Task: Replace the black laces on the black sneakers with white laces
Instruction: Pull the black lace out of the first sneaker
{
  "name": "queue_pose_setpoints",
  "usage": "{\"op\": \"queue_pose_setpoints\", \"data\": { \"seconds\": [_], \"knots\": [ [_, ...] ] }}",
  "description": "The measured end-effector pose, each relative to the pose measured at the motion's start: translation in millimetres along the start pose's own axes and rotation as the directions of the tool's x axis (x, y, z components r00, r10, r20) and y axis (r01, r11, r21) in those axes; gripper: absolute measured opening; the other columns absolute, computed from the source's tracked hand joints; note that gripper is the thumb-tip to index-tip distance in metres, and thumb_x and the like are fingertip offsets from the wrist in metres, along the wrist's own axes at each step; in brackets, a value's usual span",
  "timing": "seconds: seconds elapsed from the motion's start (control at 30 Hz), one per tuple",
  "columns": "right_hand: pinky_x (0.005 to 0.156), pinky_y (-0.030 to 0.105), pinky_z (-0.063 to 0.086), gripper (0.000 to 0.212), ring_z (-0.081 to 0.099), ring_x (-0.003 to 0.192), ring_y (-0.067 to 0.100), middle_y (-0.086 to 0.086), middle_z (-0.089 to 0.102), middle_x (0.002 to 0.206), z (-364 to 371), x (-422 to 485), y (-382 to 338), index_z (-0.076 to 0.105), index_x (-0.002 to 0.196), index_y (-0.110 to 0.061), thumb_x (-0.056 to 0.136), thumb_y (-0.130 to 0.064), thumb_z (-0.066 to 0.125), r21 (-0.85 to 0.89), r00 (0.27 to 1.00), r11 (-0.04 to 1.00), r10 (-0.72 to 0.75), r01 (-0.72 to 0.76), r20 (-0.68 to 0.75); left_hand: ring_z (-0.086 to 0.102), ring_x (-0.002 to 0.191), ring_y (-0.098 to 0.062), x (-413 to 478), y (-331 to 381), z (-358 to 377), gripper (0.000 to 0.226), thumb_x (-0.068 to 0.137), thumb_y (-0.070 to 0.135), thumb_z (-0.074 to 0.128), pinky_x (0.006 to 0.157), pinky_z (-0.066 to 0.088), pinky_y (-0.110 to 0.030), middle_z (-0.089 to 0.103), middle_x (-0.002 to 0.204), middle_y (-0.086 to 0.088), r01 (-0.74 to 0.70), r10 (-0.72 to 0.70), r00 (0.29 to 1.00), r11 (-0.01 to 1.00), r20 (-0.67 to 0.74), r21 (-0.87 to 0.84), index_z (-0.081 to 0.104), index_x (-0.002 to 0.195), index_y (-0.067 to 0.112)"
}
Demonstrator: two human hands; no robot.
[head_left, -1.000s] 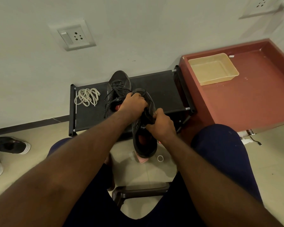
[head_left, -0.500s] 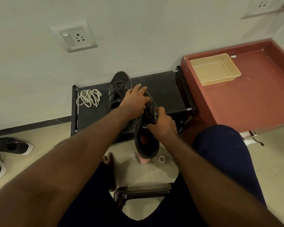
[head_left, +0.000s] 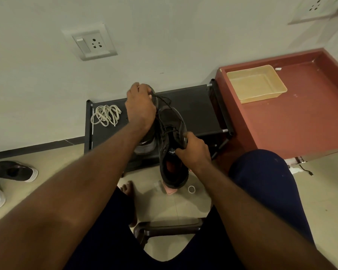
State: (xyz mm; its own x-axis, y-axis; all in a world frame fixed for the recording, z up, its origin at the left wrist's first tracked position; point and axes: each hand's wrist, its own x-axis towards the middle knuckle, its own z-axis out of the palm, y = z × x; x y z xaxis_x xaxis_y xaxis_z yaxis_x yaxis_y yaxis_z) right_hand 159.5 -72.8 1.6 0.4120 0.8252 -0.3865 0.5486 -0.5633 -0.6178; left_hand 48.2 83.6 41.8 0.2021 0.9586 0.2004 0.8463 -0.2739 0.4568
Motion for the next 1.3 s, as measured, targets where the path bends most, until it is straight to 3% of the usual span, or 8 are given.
{"op": "queue_pose_setpoints", "data": {
  "seconds": [0.1, 0.23, 0.47, 0.67, 0.83, 0.93, 1.13, 1.3],
  "knots": [
    [0.084, 0.041, 0.057, 0.035, 0.065, 0.098, 0.025, 0.001, 0.068, 0.106, 2.1, 0.6, 0.6, 0.062, 0.118, -0.024, 0.085, -0.029, 0.069, -0.030, 1.000, 0.999, -0.024, 0.023, -0.007, 0.049, 0.123, -0.029, -18.4, -4.0, -11.7, 0.032, 0.095, 0.015, 0.055, 0.104, 0.042, -0.044, 0.053, 0.133, -0.013, -0.088, 0.089, 0.996, 0.991, -0.001, -0.100, 0.054, 0.126, 0.009],
    [0.079, 0.038, 0.055, 0.020, 0.064, 0.092, 0.025, 0.001, 0.068, 0.098, 2.0, 2.0, 1.6, 0.064, 0.108, -0.023, 0.088, -0.027, 0.063, -0.073, 0.999, 0.996, -0.051, 0.050, -0.016, 0.067, 0.082, -0.020, -85.8, -11.6, -3.4, 0.018, 0.092, 0.032, 0.060, 0.075, 0.055, -0.036, 0.072, 0.089, -0.002, 0.071, -0.040, 0.978, 0.987, 0.204, -0.146, 0.070, 0.094, 0.017],
    [0.064, 0.035, 0.045, 0.019, 0.061, 0.075, 0.029, 0.003, 0.060, 0.073, 4.0, -3.1, 5.7, 0.048, 0.067, -0.021, 0.085, -0.020, 0.055, -0.043, 0.998, 0.997, -0.058, 0.058, 0.013, 0.063, 0.103, -0.035, -133.7, -25.0, 28.4, 0.038, 0.095, 0.026, 0.053, 0.086, 0.053, -0.045, 0.067, 0.112, -0.016, 0.050, -0.042, 0.889, 0.999, 0.457, -0.004, 0.055, 0.129, 0.011],
    [0.071, 0.048, 0.054, 0.011, 0.065, 0.077, 0.034, 0.006, 0.063, 0.071, -1.2, 1.0, 13.4, 0.059, 0.075, -0.009, 0.081, -0.018, 0.058, 0.114, 1.000, 0.993, -0.010, 0.010, 0.001, 0.064, 0.101, -0.032, -131.1, -35.7, 20.1, 0.029, 0.096, 0.017, 0.047, 0.087, 0.053, -0.042, 0.071, 0.106, -0.012, 0.217, -0.142, 0.916, 0.962, 0.376, -0.165, 0.067, 0.116, 0.013],
    [0.086, 0.038, 0.052, 0.034, 0.062, 0.098, 0.022, 0.002, 0.067, 0.106, 4.7, -4.1, -3.8, 0.065, 0.111, -0.017, 0.091, -0.044, 0.063, -0.126, 0.986, 0.982, -0.150, 0.141, -0.067, 0.063, 0.104, -0.038, -137.2, -32.8, 26.3, 0.034, 0.098, 0.017, 0.044, 0.086, 0.052, -0.046, 0.066, 0.113, -0.016, 0.110, -0.084, 0.906, 0.993, 0.416, -0.040, 0.055, 0.130, 0.012],
    [0.094, 0.042, 0.048, 0.034, 0.055, 0.115, 0.029, 0.009, 0.063, 0.120, 7.3, 14.5, -26.8, 0.062, 0.124, -0.012, 0.095, -0.029, 0.059, -0.292, 0.940, 0.902, -0.340, 0.317, -0.031, 0.062, 0.104, -0.038, -135.3, -32.6, 28.2, 0.034, 0.099, 0.016, 0.042, 0.086, 0.050, -0.048, 0.063, 0.114, -0.016, 0.048, -0.044, 0.902, 0.999, 0.429, 0.000, 0.050, 0.132, 0.011],
    [0.084, 0.043, 0.041, 0.015, 0.048, 0.111, 0.036, 0.016, 0.062, 0.109, 16.1, 30.7, -58.3, 0.055, 0.102, -0.009, 0.091, -0.007, 0.045, -0.613, 0.899, 0.665, -0.380, 0.428, 0.215, 0.061, 0.103, -0.036, -133.6, -32.7, 30.1, 0.035, 0.100, 0.013, 0.041, 0.082, 0.049, -0.045, 0.061, 0.117, -0.016, 0.050, -0.057, 0.887, 0.998, 0.458, 0.027, 0.045, 0.135, 0.009],
    [0.082, 0.041, 0.043, 0.026, 0.053, 0.107, 0.034, 0.009, 0.068, 0.106, 15.0, 37.9, -48.2, 0.066, 0.103, -0.012, 0.088, -0.007, 0.046, -0.563, 0.867, 0.703, -0.496, 0.434, 0.050, 0.056, 0.111, -0.039, -132.5, -32.3, 29.7, 0.043, 0.099, 0.013, 0.040, 0.090, 0.046, -0.048, 0.054, 0.125, -0.017, 0.067, -0.052, 0.883, 0.998, 0.467, -0.015, 0.041, 0.143, 0.010]
  ]
}}
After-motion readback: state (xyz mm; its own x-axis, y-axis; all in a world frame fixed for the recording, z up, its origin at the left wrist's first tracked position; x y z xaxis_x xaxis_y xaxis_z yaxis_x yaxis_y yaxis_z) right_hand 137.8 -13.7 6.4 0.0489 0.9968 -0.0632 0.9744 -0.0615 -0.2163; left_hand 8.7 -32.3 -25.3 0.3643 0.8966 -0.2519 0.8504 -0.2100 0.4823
